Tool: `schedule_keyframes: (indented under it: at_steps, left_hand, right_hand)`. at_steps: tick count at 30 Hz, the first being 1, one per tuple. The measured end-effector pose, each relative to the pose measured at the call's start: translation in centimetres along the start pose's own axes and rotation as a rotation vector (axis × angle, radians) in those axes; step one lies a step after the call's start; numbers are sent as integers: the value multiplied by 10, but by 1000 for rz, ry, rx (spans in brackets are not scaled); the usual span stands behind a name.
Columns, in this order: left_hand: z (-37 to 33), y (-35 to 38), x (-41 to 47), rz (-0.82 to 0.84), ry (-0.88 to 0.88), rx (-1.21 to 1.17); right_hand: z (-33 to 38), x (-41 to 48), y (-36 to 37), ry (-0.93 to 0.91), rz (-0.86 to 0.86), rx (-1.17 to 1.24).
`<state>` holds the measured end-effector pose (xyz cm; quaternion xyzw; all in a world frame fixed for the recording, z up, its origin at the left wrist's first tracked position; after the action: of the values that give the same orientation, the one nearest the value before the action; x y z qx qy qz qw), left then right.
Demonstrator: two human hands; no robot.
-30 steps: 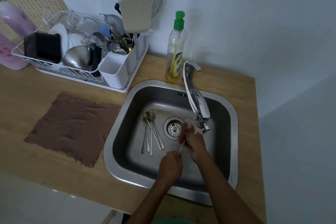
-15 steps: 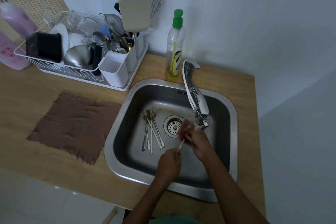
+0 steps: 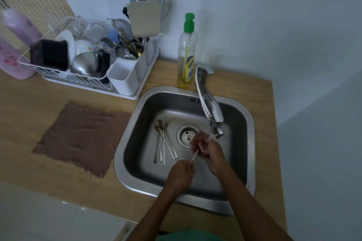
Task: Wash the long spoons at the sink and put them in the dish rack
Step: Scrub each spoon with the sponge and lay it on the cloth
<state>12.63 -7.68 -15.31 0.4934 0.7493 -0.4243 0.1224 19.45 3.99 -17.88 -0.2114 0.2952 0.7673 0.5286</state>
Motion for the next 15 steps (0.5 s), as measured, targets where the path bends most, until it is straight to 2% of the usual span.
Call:
schedule_keyframes:
  at_steps: [4,9,13,15]
  left_hand:
    - [-9,2,-2,-3,14,-9]
    - [-7,1,-3,-57,9,-41]
    - [-11,6,-5,-90,28,-42]
    - [-9,5,-4,-119,5,-61]
  right_hand:
    - [7,1,8,-96,-44,-100]
    - [9,0,-2,-55,41,-68]
    - [10,5,4,-82,-68,-96]
    - [9,4,9,-60,-44,-105]
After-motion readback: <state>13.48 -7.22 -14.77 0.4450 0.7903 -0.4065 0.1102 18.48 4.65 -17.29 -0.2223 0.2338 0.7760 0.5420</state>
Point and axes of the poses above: each hand's wrist, its own x-axis towards the middle knuckle, its own y-axis out of the palm, z = x × y, the point moved 3 cm from there along x, towards the middle knuckle, and after that the axes turned 8 degrees about -y, right-handed, at the moved point
